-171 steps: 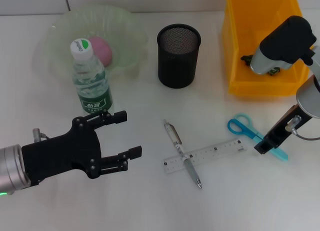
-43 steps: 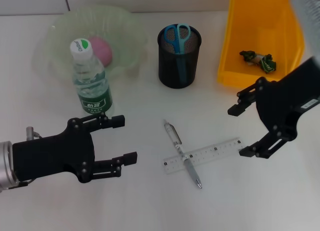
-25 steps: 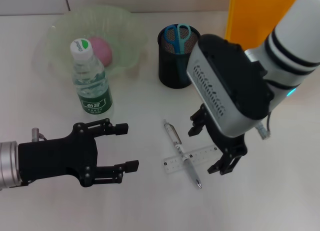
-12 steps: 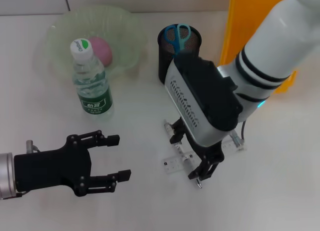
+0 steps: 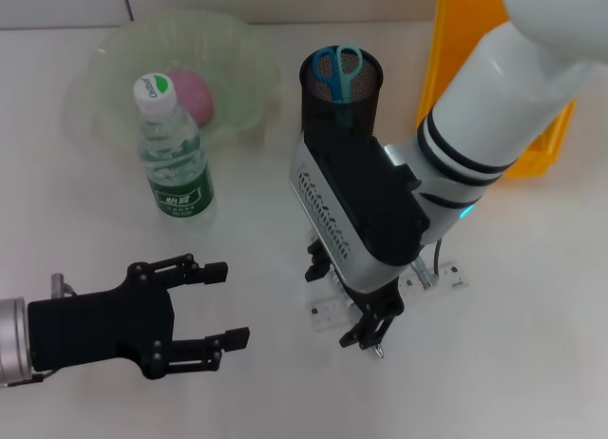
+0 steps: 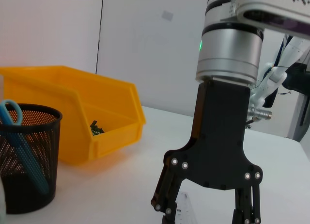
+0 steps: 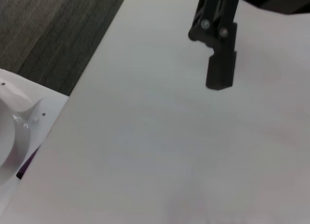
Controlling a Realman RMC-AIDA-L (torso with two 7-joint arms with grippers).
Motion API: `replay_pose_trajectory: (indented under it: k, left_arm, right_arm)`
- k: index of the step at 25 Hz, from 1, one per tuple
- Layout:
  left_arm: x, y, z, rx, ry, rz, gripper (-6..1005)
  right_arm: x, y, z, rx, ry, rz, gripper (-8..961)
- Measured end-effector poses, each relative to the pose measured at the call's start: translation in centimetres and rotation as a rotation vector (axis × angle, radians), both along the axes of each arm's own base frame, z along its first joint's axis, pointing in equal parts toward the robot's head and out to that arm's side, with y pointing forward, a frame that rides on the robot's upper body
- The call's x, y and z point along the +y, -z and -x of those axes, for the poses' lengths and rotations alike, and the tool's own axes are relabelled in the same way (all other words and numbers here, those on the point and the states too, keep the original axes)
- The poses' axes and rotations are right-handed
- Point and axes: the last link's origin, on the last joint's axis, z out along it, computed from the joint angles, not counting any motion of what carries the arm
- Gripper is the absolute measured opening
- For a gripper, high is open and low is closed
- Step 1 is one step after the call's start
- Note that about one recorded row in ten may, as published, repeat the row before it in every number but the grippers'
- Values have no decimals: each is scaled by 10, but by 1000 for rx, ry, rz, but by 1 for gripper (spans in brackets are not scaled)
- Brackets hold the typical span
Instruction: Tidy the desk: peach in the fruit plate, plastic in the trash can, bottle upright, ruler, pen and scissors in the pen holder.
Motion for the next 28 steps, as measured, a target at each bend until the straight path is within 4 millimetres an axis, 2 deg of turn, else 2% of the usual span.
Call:
replay_pose_trajectory:
  k: [19,24,28]
  left_arm:
    - [-1,0,1,2,1,-4,811]
    - [-1,0,1,3,1,-5,811]
    - [-1,0,1,2,1,-5,811]
  right_arm:
    - [7,10,-4,-38,52,-35,835]
    - [8,15,-6,-58,88,-34,715]
    - [8,15,-6,-51,95,-31,552]
